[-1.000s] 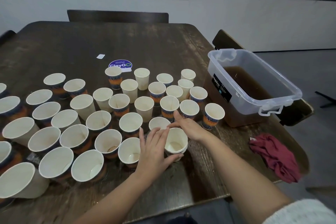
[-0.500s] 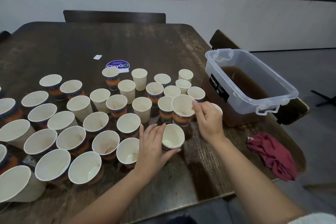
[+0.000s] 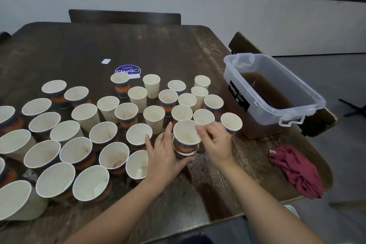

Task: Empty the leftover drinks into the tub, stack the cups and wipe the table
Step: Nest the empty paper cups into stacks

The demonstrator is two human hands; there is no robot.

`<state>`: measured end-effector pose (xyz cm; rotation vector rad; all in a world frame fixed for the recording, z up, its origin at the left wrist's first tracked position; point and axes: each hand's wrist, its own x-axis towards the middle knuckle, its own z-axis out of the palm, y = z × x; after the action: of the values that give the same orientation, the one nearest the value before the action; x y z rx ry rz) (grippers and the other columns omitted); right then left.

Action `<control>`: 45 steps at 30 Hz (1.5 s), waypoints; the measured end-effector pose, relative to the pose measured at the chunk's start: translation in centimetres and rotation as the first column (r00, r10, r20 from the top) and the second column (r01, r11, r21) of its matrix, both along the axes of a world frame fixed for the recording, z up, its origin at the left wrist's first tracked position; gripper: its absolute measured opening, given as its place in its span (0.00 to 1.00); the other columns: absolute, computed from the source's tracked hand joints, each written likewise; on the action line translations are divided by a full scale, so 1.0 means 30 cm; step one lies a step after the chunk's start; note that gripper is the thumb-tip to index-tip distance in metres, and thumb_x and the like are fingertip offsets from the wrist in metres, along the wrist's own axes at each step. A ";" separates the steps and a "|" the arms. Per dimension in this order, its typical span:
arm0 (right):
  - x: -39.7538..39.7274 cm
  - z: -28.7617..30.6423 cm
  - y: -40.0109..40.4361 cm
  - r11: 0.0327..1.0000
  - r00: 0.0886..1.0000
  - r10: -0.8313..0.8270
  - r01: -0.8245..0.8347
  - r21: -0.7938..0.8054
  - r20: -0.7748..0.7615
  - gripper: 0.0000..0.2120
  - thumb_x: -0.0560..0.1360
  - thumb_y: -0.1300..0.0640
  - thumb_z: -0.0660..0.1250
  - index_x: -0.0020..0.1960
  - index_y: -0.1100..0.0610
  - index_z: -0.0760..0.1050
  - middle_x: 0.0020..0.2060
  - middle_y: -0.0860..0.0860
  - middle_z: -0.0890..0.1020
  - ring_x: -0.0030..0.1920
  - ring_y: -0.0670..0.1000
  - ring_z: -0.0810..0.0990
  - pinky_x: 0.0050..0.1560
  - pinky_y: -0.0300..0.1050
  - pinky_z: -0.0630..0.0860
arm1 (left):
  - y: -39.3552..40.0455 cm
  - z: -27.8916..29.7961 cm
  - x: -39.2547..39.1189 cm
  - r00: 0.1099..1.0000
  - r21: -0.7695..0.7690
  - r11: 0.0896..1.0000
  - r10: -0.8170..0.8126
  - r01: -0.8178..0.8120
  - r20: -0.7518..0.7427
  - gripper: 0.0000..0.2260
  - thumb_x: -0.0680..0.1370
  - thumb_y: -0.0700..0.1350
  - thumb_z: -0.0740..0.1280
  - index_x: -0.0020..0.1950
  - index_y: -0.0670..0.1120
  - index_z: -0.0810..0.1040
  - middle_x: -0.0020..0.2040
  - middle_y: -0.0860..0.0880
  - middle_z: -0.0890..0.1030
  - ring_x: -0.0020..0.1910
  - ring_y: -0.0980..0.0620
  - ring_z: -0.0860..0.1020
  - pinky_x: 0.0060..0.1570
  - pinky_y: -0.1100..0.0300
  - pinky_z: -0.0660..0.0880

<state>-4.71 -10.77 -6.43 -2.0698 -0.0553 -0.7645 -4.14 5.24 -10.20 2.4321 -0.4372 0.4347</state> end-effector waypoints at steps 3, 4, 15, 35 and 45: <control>-0.011 -0.067 0.016 0.986 0.998 0.059 -0.057 -0.159 0.006 0.21 0.79 0.42 0.60 0.50 0.58 0.84 0.47 0.50 0.80 0.53 0.45 0.72 0.57 0.34 0.67 | -0.005 0.003 -0.007 1.000 -0.033 0.999 0.018 -0.019 -0.012 0.48 0.63 0.71 0.63 0.75 0.48 0.52 0.67 0.48 0.75 0.67 0.48 0.71 0.71 0.39 0.50; -0.012 -0.089 0.018 0.976 0.996 0.086 -0.084 -0.202 0.001 0.23 0.81 0.42 0.57 0.54 0.58 0.83 0.53 0.52 0.81 0.57 0.47 0.73 0.61 0.37 0.67 | -0.006 0.005 -0.008 1.000 -0.025 0.999 0.024 -0.024 -0.007 0.47 0.64 0.70 0.63 0.75 0.47 0.54 0.66 0.48 0.76 0.67 0.49 0.71 0.70 0.39 0.51; -0.014 -0.146 0.016 0.935 0.979 0.132 -0.174 -0.309 -0.154 0.26 0.83 0.43 0.50 0.66 0.57 0.76 0.66 0.50 0.77 0.66 0.50 0.75 0.68 0.44 0.65 | 0.007 0.003 0.012 0.996 0.268 0.963 0.016 -0.038 0.084 0.38 0.67 0.66 0.59 0.67 0.41 0.72 0.57 0.48 0.82 0.61 0.46 0.78 0.65 0.33 0.61; 0.196 -0.024 -0.220 0.818 0.846 -0.030 -0.285 -0.499 -0.533 0.10 0.80 0.60 0.61 0.53 0.62 0.79 0.50 0.60 0.81 0.53 0.61 0.76 0.49 0.51 0.69 | -0.107 0.107 0.114 0.985 0.166 0.986 0.028 0.000 -0.168 0.44 0.65 0.59 0.77 0.73 0.39 0.66 0.63 0.44 0.78 0.65 0.44 0.73 0.73 0.50 0.52; 0.163 0.112 -0.195 0.938 0.958 0.250 -0.203 -0.282 0.142 0.13 0.79 0.57 0.61 0.50 0.65 0.80 0.41 0.56 0.82 0.43 0.53 0.76 0.45 0.43 0.71 | -0.176 0.113 0.105 0.918 -0.272 0.961 -0.065 -0.048 -0.392 0.37 0.66 0.51 0.79 0.69 0.55 0.64 0.65 0.54 0.75 0.64 0.53 0.74 0.62 0.56 0.72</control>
<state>0.17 -16.62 -3.08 -2.1906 -0.5139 -0.8285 -0.99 -0.04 -6.81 2.1678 -0.1935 -0.0135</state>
